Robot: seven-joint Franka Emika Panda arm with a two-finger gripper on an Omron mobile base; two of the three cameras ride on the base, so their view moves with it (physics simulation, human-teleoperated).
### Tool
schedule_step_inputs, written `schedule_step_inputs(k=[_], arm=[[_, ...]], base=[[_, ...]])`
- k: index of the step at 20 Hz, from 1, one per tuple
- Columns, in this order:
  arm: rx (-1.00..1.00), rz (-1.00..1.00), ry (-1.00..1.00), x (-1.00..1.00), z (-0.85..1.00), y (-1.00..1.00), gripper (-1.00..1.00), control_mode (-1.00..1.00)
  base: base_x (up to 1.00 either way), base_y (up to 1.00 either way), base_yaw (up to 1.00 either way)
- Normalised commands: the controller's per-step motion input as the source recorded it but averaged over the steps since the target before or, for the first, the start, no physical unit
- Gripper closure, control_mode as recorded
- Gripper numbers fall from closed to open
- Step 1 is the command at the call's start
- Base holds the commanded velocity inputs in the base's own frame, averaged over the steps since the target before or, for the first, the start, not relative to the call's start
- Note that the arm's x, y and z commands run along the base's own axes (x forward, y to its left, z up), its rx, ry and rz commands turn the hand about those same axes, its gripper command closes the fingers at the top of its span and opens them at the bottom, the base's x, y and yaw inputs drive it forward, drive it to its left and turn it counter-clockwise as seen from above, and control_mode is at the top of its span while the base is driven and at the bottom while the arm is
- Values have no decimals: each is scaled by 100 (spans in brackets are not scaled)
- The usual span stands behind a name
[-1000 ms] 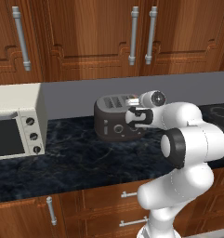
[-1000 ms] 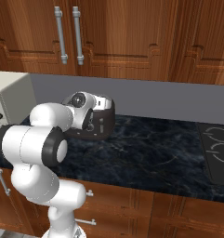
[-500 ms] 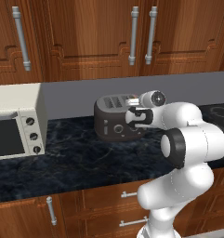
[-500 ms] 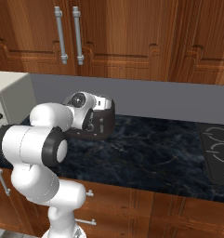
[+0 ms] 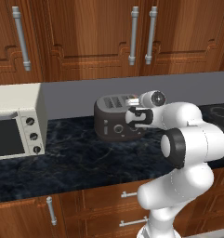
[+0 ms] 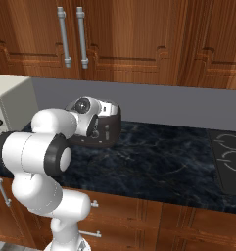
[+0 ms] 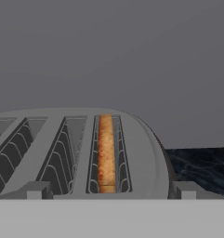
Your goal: Start the toaster. Once the lever pops up, take the bread to the plate on the dining counter.
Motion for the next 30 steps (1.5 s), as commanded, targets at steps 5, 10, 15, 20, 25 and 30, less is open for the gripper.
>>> schedule_step_inputs(k=[5, 10, 15, 20, 25, 30], arm=[[0, 0, 0, 0, 0, 0, -100, -100], [0, 0, 0, 0, 0, 0, -100, -100], [0, 0, 0, 0, 0, 0, -100, -100], [0, 0, 0, 0, 0, 0, -100, -100], [0, 0, 0, 0, 0, 0, -100, -100], [0, 0, 0, 1, 0, 0, -100, -100]], base=[[0, 0, 0], [0, 0, 0], [0, 0, 0], [0, 0, 0], [0, 0, 0], [0, 0, 0]])
